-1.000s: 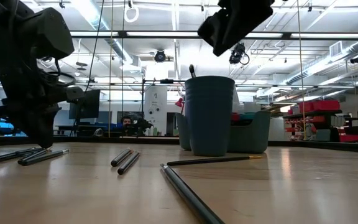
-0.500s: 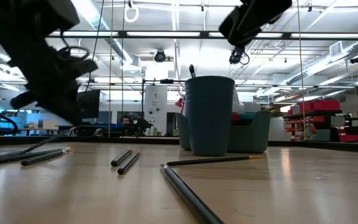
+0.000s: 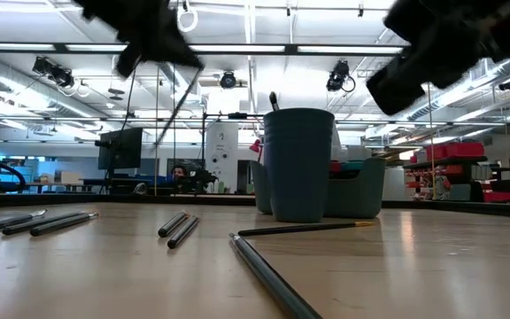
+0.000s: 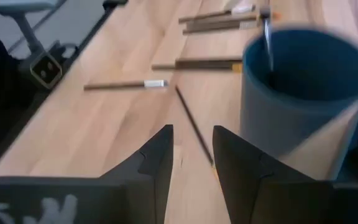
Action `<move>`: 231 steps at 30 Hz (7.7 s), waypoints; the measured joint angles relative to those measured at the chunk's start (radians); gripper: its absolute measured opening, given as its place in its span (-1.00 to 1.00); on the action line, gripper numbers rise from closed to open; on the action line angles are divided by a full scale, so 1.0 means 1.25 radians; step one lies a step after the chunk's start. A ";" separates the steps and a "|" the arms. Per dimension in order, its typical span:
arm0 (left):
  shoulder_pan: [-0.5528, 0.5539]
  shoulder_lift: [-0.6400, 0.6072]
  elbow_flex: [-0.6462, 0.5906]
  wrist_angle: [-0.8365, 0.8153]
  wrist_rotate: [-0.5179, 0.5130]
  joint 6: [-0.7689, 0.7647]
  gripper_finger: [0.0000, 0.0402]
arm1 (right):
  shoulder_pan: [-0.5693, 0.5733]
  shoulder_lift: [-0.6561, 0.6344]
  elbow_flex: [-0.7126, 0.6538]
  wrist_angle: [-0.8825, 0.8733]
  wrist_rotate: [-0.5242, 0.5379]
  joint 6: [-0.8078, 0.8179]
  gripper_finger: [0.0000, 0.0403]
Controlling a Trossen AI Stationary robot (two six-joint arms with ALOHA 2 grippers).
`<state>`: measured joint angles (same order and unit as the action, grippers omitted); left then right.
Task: Pick & Place Paint Supplies
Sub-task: Put the gold paint brush into the blue cup, then put the silver paint brush into the blue cup
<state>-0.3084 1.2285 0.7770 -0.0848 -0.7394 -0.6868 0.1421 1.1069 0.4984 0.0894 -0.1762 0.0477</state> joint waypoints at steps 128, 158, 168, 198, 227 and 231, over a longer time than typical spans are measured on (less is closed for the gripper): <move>0.102 0.394 0.008 0.807 0.166 0.455 -0.46 | 0.110 0.432 -0.066 0.308 0.282 0.049 -0.59; 0.088 0.284 0.009 0.793 0.101 0.636 -0.46 | 0.306 0.087 0.262 -0.438 0.514 -0.160 -1.00; 0.074 0.033 0.010 0.589 0.057 0.722 -0.46 | 0.282 0.124 0.643 -0.776 0.619 -0.390 -1.00; 0.073 -0.038 0.008 0.491 0.068 0.734 -0.46 | 0.058 0.270 0.576 -0.715 0.462 -0.586 -0.97; 0.073 -0.038 0.008 0.491 0.068 0.735 -0.46 | 0.226 0.204 0.526 -0.758 0.313 -0.112 -0.64; 0.073 -0.038 0.008 0.491 0.068 0.735 -0.46 | 0.259 0.127 0.400 -0.693 0.294 -0.039 -0.64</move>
<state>-0.2173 1.1816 0.7876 0.5289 -0.6540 0.2325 0.4653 1.2657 0.9983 -0.7772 0.1912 -0.0015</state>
